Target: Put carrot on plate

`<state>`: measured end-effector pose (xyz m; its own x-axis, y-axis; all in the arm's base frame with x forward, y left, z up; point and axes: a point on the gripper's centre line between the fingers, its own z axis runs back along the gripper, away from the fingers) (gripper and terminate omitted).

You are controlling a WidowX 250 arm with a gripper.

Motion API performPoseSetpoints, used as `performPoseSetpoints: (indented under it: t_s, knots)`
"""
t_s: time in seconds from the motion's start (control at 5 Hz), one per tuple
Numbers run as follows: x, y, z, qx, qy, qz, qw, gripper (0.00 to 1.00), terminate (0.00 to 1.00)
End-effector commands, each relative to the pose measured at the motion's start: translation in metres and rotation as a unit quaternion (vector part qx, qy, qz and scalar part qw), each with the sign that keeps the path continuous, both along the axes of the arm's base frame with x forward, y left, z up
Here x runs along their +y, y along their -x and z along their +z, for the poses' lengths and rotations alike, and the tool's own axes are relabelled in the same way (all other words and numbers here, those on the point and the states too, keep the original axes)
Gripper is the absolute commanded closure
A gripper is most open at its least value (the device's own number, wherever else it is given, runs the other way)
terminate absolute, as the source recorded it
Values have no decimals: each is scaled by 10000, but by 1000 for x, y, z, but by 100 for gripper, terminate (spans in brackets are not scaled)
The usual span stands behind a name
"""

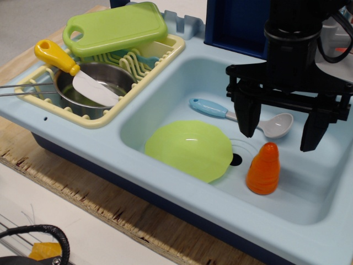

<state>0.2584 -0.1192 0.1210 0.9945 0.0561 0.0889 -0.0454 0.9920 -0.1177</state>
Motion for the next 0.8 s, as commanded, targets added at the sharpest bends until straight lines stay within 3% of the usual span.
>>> performPoseSetpoints:
  t_s: [0.0,0.6]
  knots:
    - [0,0,0,0,0,0,10000,0,0]
    - [-8,13,-2,74,105,-83,9999,0,0]
